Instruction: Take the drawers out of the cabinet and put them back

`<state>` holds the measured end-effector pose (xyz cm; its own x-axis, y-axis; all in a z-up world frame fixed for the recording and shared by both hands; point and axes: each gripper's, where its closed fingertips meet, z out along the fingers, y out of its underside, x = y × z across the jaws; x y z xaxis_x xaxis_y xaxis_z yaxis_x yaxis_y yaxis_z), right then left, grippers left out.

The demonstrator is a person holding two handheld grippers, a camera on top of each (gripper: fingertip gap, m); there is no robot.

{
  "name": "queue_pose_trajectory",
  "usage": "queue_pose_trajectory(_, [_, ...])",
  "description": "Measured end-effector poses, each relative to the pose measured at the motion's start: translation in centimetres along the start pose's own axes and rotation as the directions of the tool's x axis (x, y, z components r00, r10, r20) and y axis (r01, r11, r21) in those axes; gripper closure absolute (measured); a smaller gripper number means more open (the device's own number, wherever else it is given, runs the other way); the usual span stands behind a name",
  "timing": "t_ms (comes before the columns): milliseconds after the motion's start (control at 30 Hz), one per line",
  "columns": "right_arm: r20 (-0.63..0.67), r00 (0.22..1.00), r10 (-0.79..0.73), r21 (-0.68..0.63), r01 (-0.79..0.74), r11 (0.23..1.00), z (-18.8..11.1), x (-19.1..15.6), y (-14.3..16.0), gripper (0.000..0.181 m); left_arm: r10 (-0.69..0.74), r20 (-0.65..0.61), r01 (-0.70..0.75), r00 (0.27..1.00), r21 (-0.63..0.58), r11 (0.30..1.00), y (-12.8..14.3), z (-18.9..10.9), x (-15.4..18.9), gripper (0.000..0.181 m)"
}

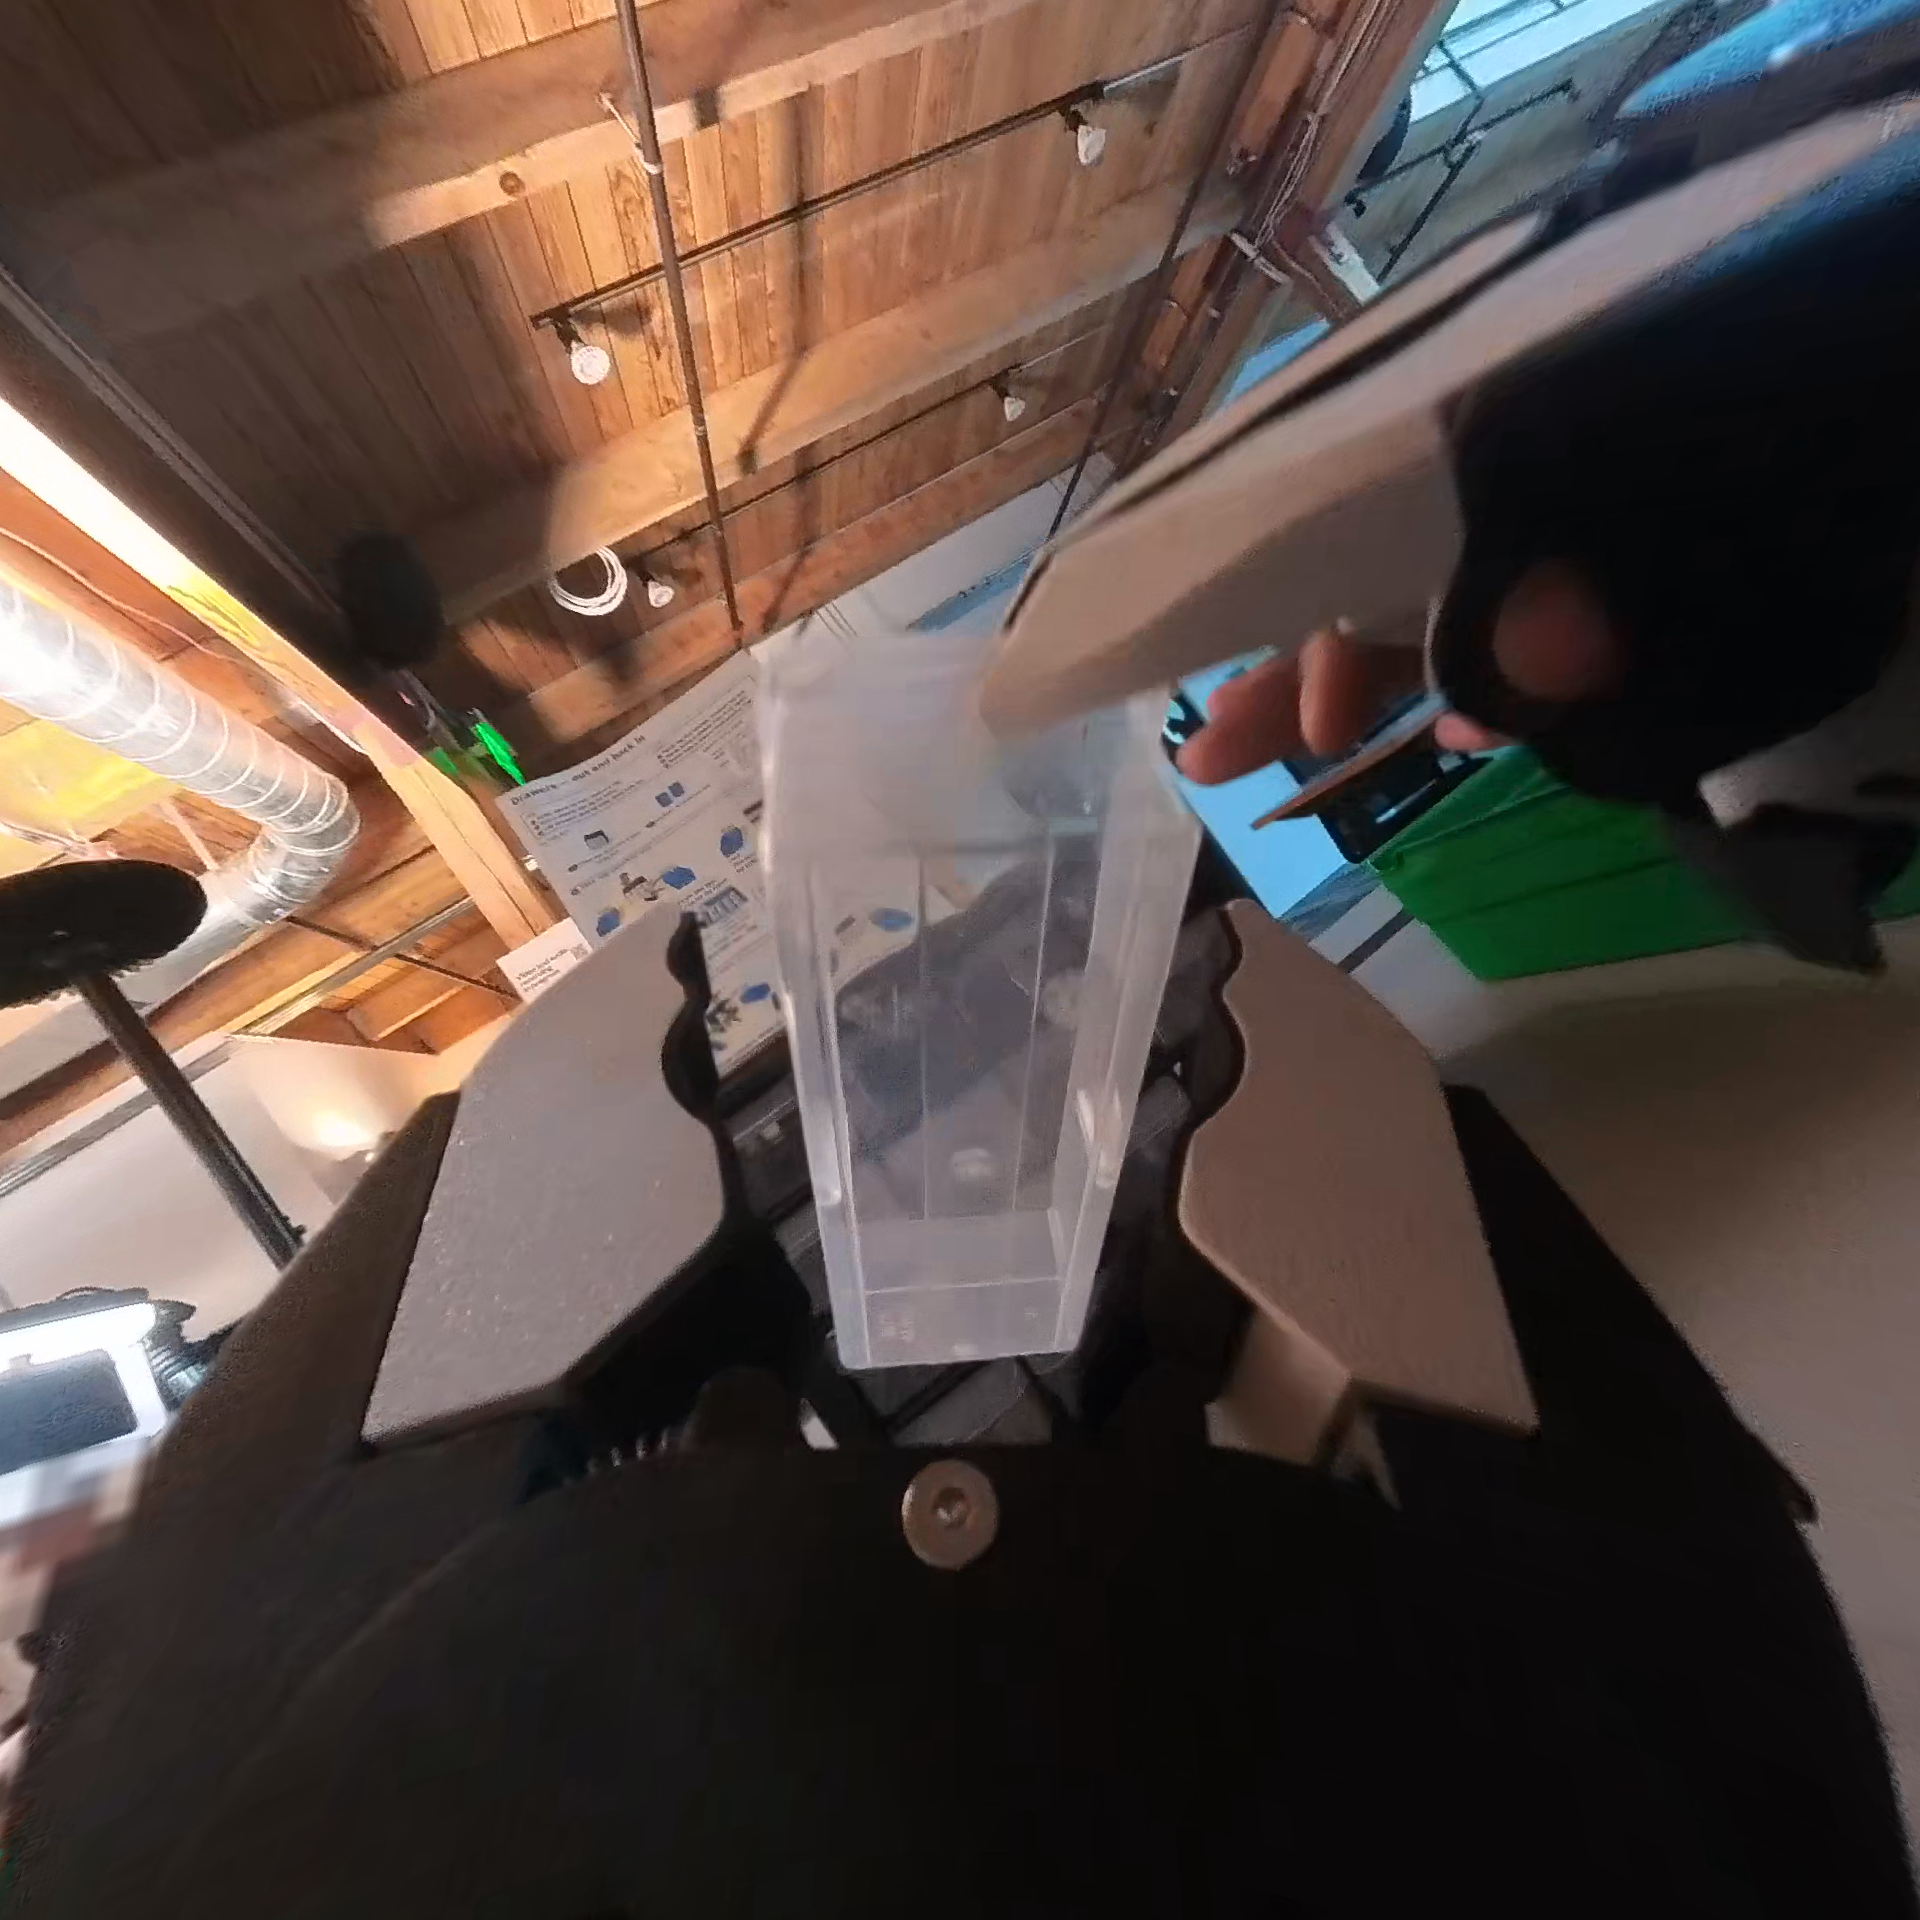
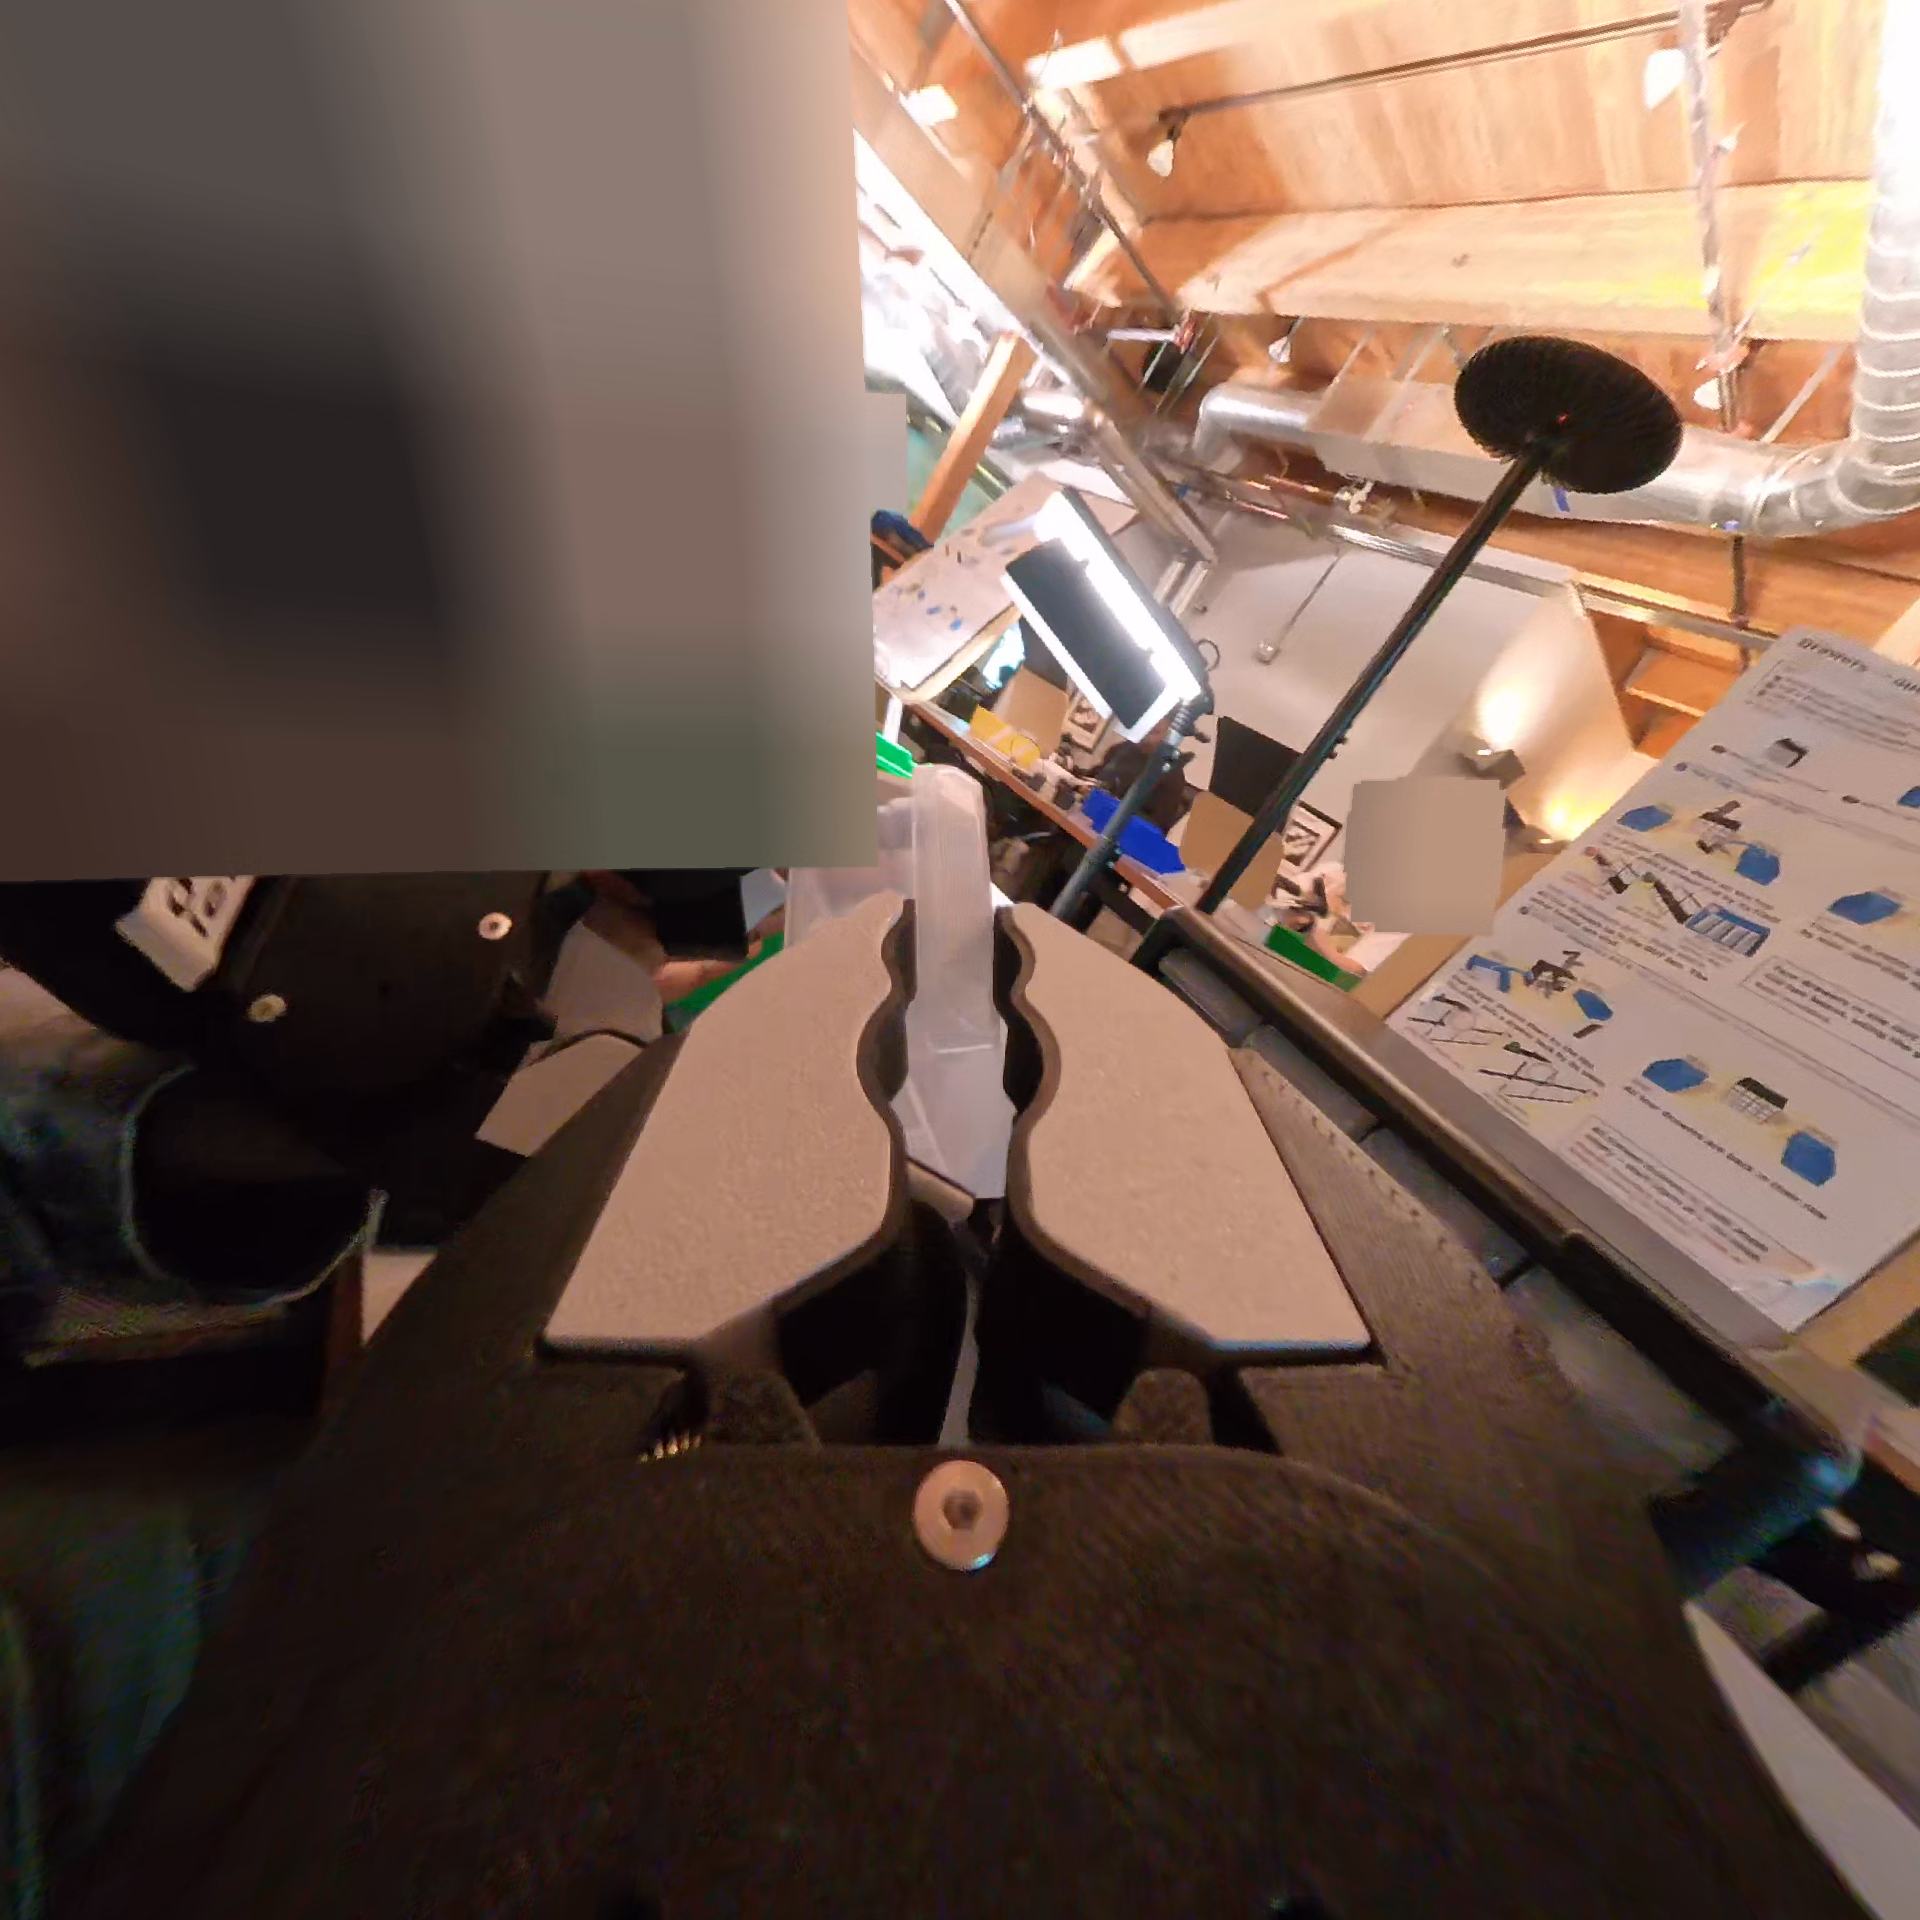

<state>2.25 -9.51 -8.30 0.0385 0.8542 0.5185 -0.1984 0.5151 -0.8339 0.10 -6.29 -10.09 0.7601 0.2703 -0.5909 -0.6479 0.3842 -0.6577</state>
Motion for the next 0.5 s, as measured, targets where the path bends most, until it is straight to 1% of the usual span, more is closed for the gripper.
queue_pose_trajectory(67, [0.03,0.998,0.061,0.044,-0.062,0.997,-0.5,0.3,-0.5,0.169,0.009,0.0,-0.009,1.0,-0.017,1.0,0.7,0.2,0.0,0.088])
queue_pose_trajectory(133, [0.063,0.991,0.117,0.057,-0.121,0.991,-0.9,0.6,-0.6,0.174,0.051,-0.007,-0.051,0.999,-0.01,0.999,0.9,0.3,0.3,0.087])
queue_pose_trajectory(200, [0.074,0.99,0.117,0.064,-0.122,0.99,-1.1,0.6,-0.5,0.173,0.124,-0.018,-0.124,0.992,0.004,0.992,0.8,0.3,1.1,0.106])
queue_pose_trajectory(233, [0.084,0.989,0.124,0.064,-0.13,0.989,-1.1,0.5,-0.5,0.173,0.137,0.01,-0.137,0.991,-0.001,0.991,0.9,0.3,1.0,0.107])
queue_pose_trajectory(333, [0.118,0.983,0.142,0.038,-0.147,0.988,-1.4,0.3,-0.3,0.17,0.21,0.024,-0.21,0.977,0.005,0.978,1.0,0.3,0.7,0.108])
queue_pose_trajectory(400, [0.125,0.985,0.115,0.064,-0.123,0.99,-1.8,0.3,-0.9,0.144,0.274,0.022,-0.274,0.962,-0.001,0.962,1.0,0.3,0.5,0.108])
queue_pose_trajectory(433, [0.12,0.989,0.09,0.046,-0.096,0.994,-1.8,0.2,-1.1,0.131,0.305,0.023,-0.305,0.952,-0.003,0.952,1.0,0.4,0.5,0.108])
queue_pose_trajectory(467, [0.119,0.991,0.06,0.007,-0.062,0.998,-1.8,0.0,-0.9,0.12,0.34,0.023,-0.34,0.94,-0.005,0.94,0.9,0.5,0.4,0.108])
queue_pose_trajectory(500, [0.121,0.992,0.031,-0.052,-0.025,0.998,-1.6,-0.2,-0.5,0.112,0.373,0.022,-0.373,0.927,-0.002,0.928,0.8,0.5,0.5,0.108])
